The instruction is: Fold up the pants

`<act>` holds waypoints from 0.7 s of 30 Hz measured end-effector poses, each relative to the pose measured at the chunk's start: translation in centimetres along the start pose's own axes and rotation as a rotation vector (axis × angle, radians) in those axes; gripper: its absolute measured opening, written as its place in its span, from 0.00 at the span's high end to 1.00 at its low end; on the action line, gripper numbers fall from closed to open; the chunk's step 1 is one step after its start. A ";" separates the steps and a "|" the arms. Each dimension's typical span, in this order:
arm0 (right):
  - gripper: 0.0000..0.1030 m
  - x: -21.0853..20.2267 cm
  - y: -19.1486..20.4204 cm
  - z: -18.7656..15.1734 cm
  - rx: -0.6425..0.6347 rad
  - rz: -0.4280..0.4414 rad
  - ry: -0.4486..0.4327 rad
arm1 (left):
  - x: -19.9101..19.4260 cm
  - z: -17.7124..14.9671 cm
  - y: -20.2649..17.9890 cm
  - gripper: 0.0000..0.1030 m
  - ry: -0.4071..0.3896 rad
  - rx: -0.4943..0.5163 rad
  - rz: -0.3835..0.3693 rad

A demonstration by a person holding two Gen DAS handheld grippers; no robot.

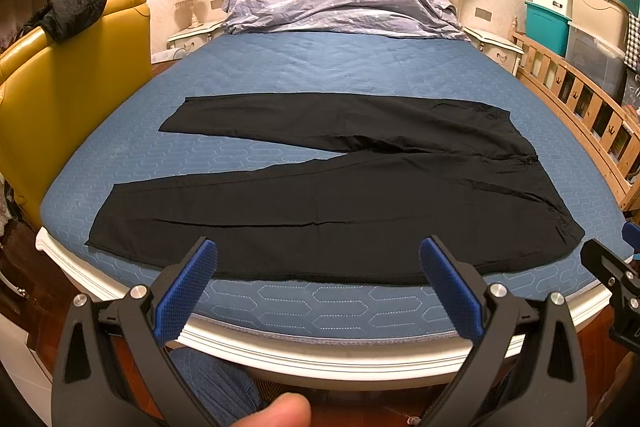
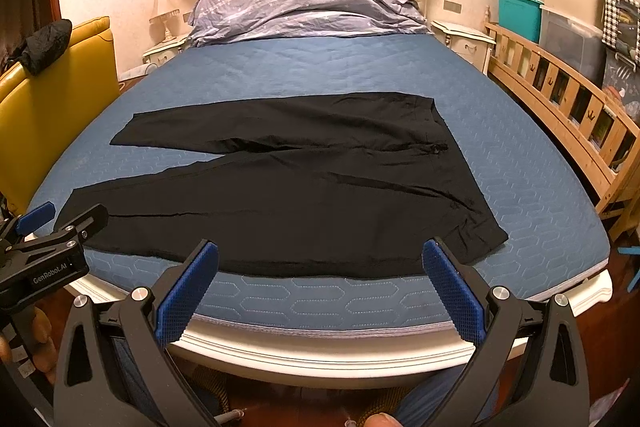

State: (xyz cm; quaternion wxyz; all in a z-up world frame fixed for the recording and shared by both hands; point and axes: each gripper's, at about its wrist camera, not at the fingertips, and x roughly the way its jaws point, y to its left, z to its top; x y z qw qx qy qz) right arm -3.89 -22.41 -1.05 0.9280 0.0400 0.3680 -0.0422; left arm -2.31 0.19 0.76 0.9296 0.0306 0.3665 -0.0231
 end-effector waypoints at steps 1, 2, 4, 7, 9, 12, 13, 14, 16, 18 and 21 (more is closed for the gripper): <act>0.04 0.1 0.0 -0.1 0.001 0.000 0.003 | 0.0 0.0 0.0 0.01 0.000 0.000 0.001; 0.04 0.3 -0.1 -0.1 0.002 0.000 0.007 | 0.1 0.0 0.0 0.01 0.001 0.001 0.003; 0.04 1.0 -0.2 -0.3 0.003 -0.002 0.023 | 0.4 -0.1 -0.2 0.01 0.004 0.005 0.009; 0.04 2.2 -0.4 -0.4 0.005 -0.005 0.047 | 1.3 -0.3 -0.4 0.01 0.016 0.007 0.015; 0.04 3.0 -0.4 -0.3 0.008 -0.007 0.061 | 2.2 -0.3 -0.5 0.01 0.033 0.008 0.013; 0.04 4.8 -1.2 0.2 0.022 0.003 0.084 | 3.9 -0.2 -0.7 0.01 0.060 0.012 0.019; 0.04 5.8 -1.8 0.4 0.038 0.006 0.096 | 4.5 -0.1 -0.8 0.01 0.067 0.012 0.020; 0.04 6.7 -2.5 0.8 0.053 0.011 0.104 | 5.2 0.0 -0.9 0.01 0.075 0.011 0.021; 0.04 8.4 -3.9 1.6 0.076 0.035 0.124 | 6.8 0.2 -1.0 0.01 0.095 0.013 0.021; 0.04 10.9 -6.0 3.1 0.089 0.081 0.151 | 8.6 0.3 -1.2 0.01 0.118 0.017 0.006; 0.04 15.0 -10.5 7.1 0.078 0.063 0.163 | 11.5 0.3 -0.9 0.01 0.157 0.005 -0.081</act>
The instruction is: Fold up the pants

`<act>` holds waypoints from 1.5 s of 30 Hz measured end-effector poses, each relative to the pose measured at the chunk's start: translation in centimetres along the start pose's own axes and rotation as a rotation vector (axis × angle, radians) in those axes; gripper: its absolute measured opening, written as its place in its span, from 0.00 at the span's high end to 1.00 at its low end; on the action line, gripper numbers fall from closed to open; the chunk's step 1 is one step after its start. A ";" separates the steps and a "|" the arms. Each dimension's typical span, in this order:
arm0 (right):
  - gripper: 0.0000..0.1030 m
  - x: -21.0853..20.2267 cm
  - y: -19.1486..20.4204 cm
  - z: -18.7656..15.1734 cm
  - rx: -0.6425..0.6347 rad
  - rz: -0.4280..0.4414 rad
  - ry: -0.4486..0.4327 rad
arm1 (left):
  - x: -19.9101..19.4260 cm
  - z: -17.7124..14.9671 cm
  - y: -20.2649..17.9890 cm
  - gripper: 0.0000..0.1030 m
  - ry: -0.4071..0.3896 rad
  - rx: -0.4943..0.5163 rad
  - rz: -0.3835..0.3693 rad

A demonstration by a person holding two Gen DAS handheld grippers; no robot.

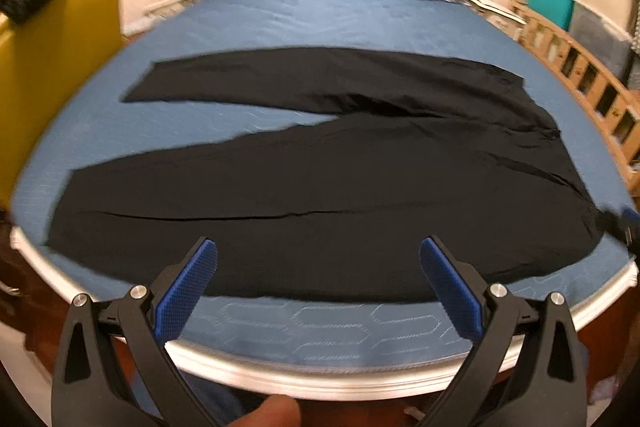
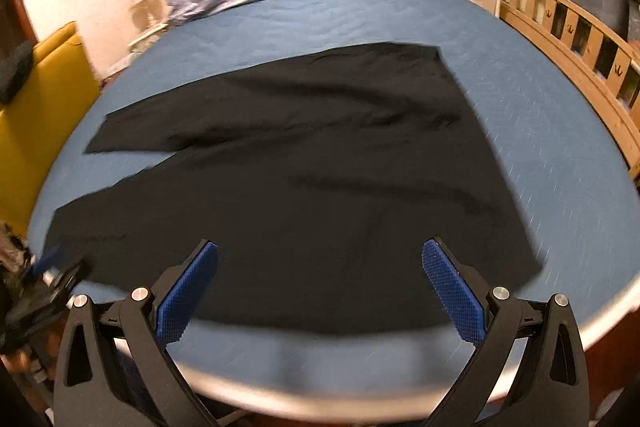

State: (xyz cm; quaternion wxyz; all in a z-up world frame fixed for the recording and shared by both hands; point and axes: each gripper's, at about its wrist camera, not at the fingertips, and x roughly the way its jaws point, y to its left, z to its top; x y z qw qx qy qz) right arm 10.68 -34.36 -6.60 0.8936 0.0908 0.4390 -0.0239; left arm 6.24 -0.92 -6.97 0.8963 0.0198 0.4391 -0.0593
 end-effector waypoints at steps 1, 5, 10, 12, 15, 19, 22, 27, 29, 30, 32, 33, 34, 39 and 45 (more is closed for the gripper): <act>0.04 1.8 -2.1 2.6 -0.017 -0.008 0.018 | 0.8 0.1 0.3 0.01 0.014 -0.009 -0.022; 0.04 8.3 -8.7 11.2 -0.050 -0.012 0.072 | 3.8 0.4 2.4 0.01 0.063 -0.081 -0.103; 0.04 16.9 -12.6 20.1 -0.185 -0.044 0.144 | 6.6 0.7 5.2 0.02 0.075 -0.131 -0.099; 0.04 19.1 -12.4 22.2 -0.233 -0.062 0.158 | 7.1 0.9 6.3 0.02 0.076 -0.157 -0.113; 0.04 22.6 -10.2 24.6 -0.380 -0.081 0.201 | 7.8 1.0 7.9 0.05 0.083 -0.195 -0.156; 0.05 26.6 -8.8 25.4 -0.494 -0.101 0.308 | 8.1 0.6 9.2 0.10 0.094 -0.201 -0.167; 0.05 28.0 -8.5 25.9 -0.501 -0.089 0.331 | 8.4 0.1 9.8 0.10 0.101 -0.206 -0.148; 0.91 28.9 -9.3 26.1 -0.387 0.068 0.359 | 8.1 -0.7 11.2 0.09 0.119 -0.232 -0.123; 0.97 27.2 -8.8 25.8 -0.426 0.031 0.311 | 7.9 -0.6 11.9 0.09 0.115 -0.236 -0.109; 0.97 25.9 -8.5 25.5 -0.450 0.016 0.276 | 7.9 -0.4 12.1 0.09 0.111 -0.239 -0.105; 0.97 22.5 -8.1 24.9 -0.447 0.006 0.180 | 8.0 0.2 12.7 0.09 0.102 -0.250 -0.113; 0.97 20.3 -7.9 24.4 -0.434 0.005 0.123 | 8.3 1.0 13.1 0.09 0.095 -0.272 -0.137; 0.97 17.3 -7.6 23.5 -0.418 0.001 0.049 | 8.6 1.8 13.5 0.09 0.087 -0.300 -0.162; 0.98 4.5 -4.7 15.2 -0.429 0.002 -0.181 | 10.5 7.0 16.9 0.09 0.038 -0.513 -0.377; 0.98 -4.9 -4.3 1.6 -0.338 0.085 -0.243 | 15.7 11.8 24.3 0.10 -0.011 -0.851 -0.692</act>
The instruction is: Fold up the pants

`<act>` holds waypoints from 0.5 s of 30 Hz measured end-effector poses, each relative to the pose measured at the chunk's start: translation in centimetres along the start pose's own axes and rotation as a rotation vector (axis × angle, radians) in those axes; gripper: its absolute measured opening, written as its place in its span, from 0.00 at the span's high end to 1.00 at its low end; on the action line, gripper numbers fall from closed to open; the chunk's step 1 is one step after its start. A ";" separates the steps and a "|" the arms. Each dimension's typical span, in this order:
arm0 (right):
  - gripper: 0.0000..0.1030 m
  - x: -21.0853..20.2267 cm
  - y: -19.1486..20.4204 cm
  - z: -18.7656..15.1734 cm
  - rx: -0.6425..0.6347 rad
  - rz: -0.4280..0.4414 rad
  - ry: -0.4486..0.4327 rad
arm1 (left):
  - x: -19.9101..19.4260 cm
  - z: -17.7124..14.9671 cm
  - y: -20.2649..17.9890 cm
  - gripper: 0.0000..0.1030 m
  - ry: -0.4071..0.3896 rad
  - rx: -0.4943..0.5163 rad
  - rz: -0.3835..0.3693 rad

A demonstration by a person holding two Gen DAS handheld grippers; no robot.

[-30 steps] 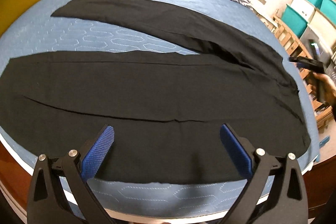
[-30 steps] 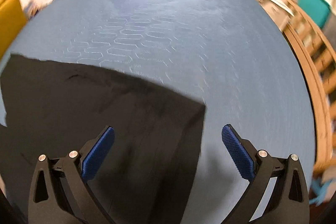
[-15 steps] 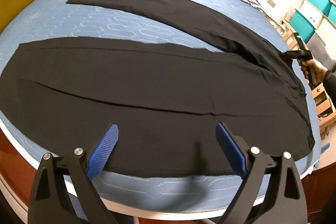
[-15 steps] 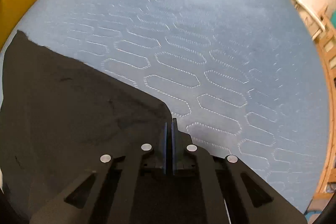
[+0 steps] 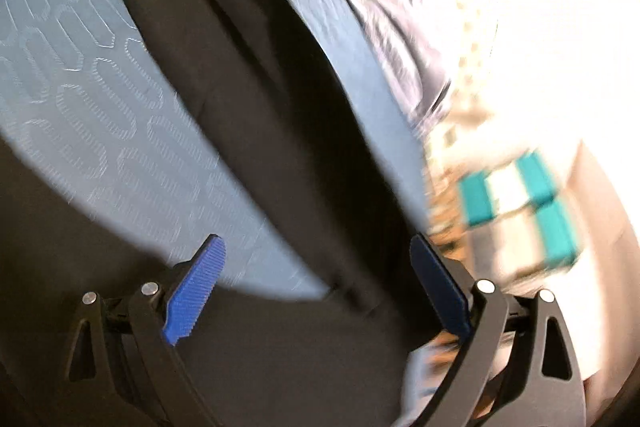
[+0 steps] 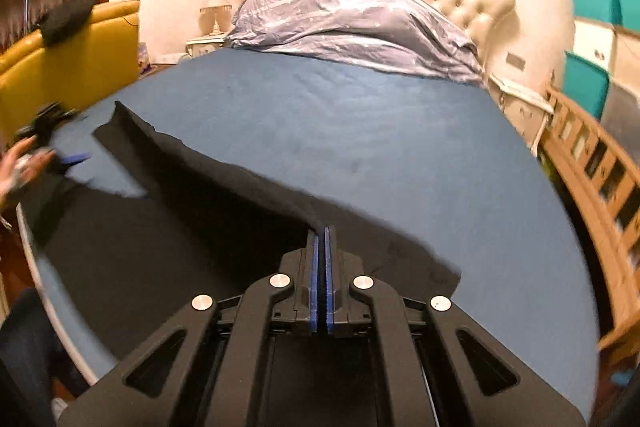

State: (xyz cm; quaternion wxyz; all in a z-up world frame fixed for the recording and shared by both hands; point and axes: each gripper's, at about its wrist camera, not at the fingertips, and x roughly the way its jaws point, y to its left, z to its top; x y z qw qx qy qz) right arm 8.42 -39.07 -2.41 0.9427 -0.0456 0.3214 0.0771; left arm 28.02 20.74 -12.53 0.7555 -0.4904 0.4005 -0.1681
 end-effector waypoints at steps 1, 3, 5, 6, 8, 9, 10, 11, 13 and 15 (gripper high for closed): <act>0.98 -1.1 0.4 -2.1 0.039 0.013 0.012 | 0.3 1.2 1.0 0.10 0.008 -0.046 -0.061; 0.98 -1.9 1.1 -5.9 0.106 0.027 0.041 | 0.7 2.5 3.2 0.10 0.007 -0.129 -0.103; 0.98 -2.8 1.0 -9.9 0.194 0.036 0.083 | 0.5 3.0 5.4 0.15 -0.003 -0.187 -0.102; 0.98 -2.5 0.8 -10.9 0.222 0.034 0.102 | 0.1 3.0 6.4 0.23 -0.013 -0.209 -0.107; 0.98 -1.8 0.2 -12.4 0.252 0.027 0.136 | -0.8 3.0 7.5 0.32 -0.021 -0.215 -0.132; 0.98 -1.6 0.1 -12.7 0.265 0.030 0.142 | -1.3 3.0 7.9 0.43 -0.025 -0.214 -0.126; 0.98 -1.5 -0.1 -13.0 0.275 0.037 0.148 | -1.6 3.0 8.2 0.52 -0.029 -0.216 -0.114; 0.98 -0.5 -0.5 -11.9 0.270 0.031 0.153 | -1.8 3.2 8.4 0.56 -0.029 -0.213 -0.106; 0.99 0.2 -1.0 -10.9 0.262 0.026 0.157 | -2.4 3.7 8.6 0.67 -0.048 -0.197 -0.051; 0.99 -0.1 -1.1 -10.5 0.280 0.034 0.151 | -2.9 4.6 8.9 0.70 -0.078 -0.191 -0.029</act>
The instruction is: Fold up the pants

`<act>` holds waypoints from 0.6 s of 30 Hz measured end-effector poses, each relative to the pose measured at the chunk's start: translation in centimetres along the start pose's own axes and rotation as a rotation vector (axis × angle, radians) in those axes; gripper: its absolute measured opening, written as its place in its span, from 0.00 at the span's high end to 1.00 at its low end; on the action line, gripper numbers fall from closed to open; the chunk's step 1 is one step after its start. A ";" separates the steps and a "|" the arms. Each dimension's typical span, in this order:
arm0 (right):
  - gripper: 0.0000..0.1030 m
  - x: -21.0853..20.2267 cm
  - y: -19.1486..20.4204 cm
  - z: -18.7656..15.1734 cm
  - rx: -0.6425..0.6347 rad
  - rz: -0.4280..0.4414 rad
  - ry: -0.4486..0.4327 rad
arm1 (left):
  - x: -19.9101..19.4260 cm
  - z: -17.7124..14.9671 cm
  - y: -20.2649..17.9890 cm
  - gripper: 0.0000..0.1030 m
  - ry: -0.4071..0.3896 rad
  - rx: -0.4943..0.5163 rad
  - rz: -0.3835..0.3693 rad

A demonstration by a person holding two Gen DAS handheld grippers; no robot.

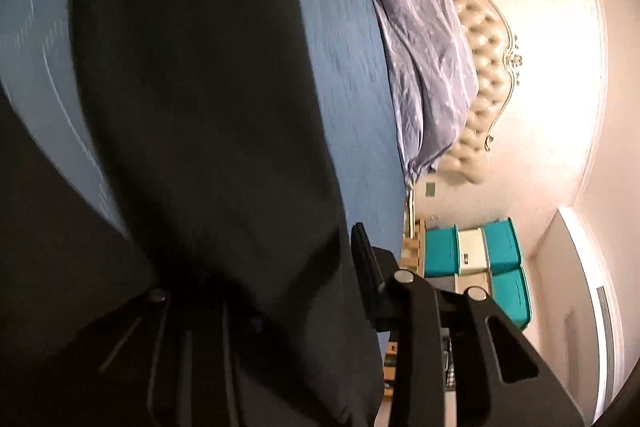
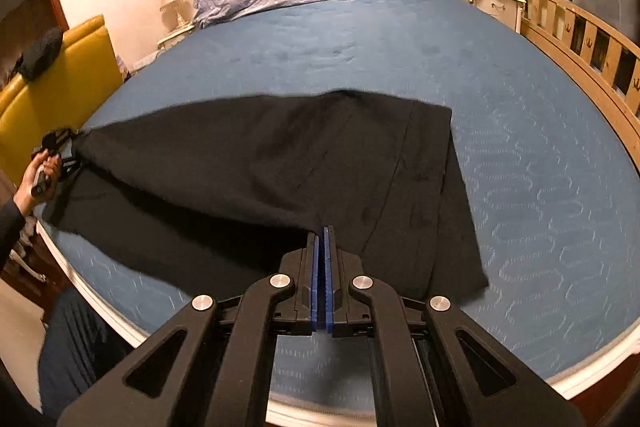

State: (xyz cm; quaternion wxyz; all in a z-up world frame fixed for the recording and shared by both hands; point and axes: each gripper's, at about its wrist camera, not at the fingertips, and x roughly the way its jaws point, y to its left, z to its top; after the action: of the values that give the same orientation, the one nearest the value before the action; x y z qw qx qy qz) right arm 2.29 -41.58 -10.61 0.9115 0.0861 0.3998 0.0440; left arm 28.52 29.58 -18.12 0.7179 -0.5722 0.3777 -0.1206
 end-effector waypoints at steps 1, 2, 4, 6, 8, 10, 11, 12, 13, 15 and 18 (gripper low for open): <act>0.99 0.0 -0.2 0.5 0.010 0.005 -0.001 | -0.5 0.5 -0.3 0.77 -0.020 0.003 0.013; 0.99 0.0 -0.7 1.1 0.023 0.015 0.000 | -1.1 1.2 -0.6 0.78 -0.041 -0.001 0.027; 0.99 -0.1 -1.1 2.0 0.019 0.017 0.003 | -3.3 2.2 -1.6 0.99 -0.081 0.000 0.068; 0.99 -0.7 -1.3 1.7 0.002 0.013 0.010 | -6.3 2.1 -3.9 0.99 -0.100 0.047 0.112; 0.99 -0.8 -1.9 1.1 -0.017 0.006 0.049 | -9.9 0.1 -6.0 0.99 -0.133 0.137 0.128; 0.99 0.1 -2.9 -0.1 -0.021 -0.009 0.099 | -12.7 -3.1 -6.8 0.99 -0.143 0.265 0.251; 0.99 0.6 -3.2 -0.6 -0.018 -0.012 0.119 | -13.4 -4.0 -5.9 0.98 -0.136 0.259 0.267; 0.99 1.0 -3.6 -1.2 -0.012 -0.013 0.135 | -14.1 -4.7 -4.0 0.90 -0.126 0.224 0.281; 0.99 1.3 -3.9 -1.9 0.005 -0.003 0.143 | -14.6 -5.2 -2.2 0.77 -0.115 0.211 0.325; 0.98 1.1 -4.2 -2.3 0.047 0.006 0.132 | -16.1 -5.5 1.2 0.72 -0.122 0.164 0.327; 0.82 0.5 -4.8 -2.8 0.187 0.048 0.113 | -18.2 -4.3 5.5 0.59 -0.144 0.034 0.172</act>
State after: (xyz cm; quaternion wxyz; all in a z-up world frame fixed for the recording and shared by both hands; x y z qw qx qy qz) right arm 0.66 -45.84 -13.72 0.8742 0.1776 0.4508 0.0330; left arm 11.68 39.19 -16.01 0.7606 -0.5325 0.3707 -0.0232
